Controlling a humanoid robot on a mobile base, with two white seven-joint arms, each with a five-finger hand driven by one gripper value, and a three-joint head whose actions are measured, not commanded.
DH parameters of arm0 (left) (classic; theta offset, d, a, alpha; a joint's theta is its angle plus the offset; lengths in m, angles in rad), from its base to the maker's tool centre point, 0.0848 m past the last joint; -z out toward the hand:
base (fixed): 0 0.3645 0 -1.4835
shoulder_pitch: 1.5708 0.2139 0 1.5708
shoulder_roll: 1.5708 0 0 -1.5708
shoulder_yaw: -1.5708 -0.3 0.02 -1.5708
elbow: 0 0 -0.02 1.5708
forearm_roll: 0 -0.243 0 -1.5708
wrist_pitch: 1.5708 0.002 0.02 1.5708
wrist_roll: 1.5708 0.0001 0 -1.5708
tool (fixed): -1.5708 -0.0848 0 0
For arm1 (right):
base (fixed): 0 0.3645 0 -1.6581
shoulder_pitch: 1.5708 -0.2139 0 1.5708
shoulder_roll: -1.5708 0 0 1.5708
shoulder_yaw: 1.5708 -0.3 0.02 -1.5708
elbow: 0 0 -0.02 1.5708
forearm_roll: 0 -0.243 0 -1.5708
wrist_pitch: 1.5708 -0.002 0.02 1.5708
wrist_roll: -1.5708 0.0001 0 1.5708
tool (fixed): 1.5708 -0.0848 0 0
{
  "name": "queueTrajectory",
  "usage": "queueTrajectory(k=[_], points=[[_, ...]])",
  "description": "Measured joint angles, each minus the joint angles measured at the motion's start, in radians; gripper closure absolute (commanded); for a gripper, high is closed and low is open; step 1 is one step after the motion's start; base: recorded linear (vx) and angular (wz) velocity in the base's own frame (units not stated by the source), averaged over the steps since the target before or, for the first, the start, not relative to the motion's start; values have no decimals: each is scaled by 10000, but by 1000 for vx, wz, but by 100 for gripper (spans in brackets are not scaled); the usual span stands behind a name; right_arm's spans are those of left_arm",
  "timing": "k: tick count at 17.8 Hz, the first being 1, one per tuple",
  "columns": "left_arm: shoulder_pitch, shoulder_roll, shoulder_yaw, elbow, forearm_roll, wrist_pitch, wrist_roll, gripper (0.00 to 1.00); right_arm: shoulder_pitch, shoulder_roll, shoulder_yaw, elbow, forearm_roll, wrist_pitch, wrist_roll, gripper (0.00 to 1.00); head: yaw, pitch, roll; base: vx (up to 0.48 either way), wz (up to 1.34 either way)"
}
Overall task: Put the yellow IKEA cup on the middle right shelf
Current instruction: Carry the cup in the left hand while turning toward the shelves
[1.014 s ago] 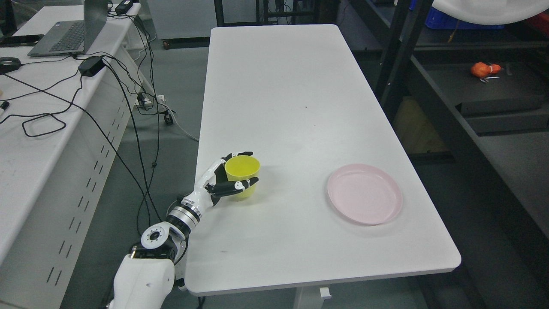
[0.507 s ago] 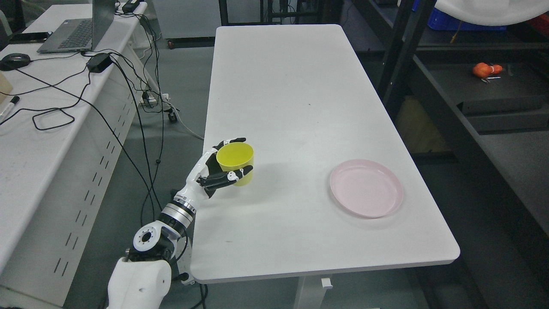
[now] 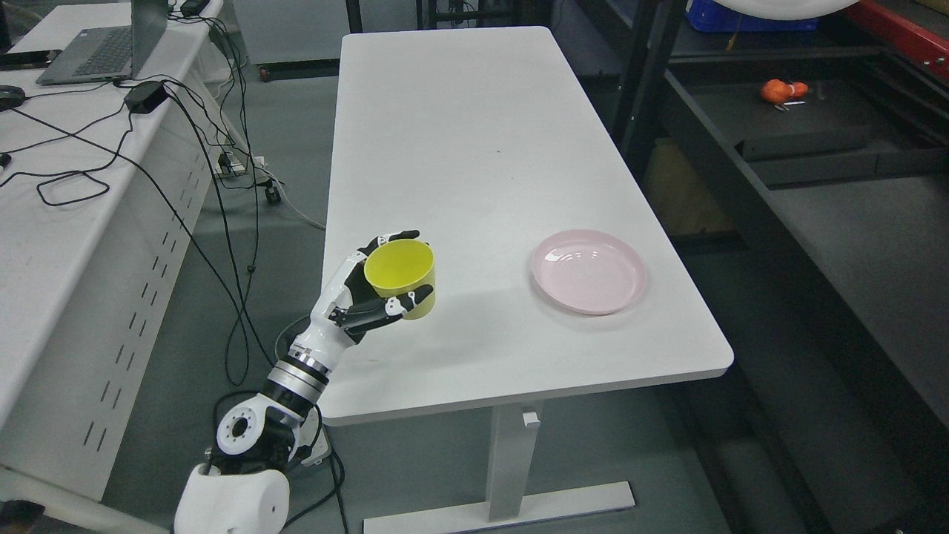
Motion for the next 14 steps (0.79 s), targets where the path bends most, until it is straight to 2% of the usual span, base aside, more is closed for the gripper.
queueTrajectory(k=[7,14], points=[[448,-1,-11,-877,75,7,0,100,0,0,0,0,0,0,0,1,0,0,0,-253,-520],[844,-2,-153,-1409,92,12,0,99,2,0,0,0,0,0,0,1,0,0,0,-283,-971]])
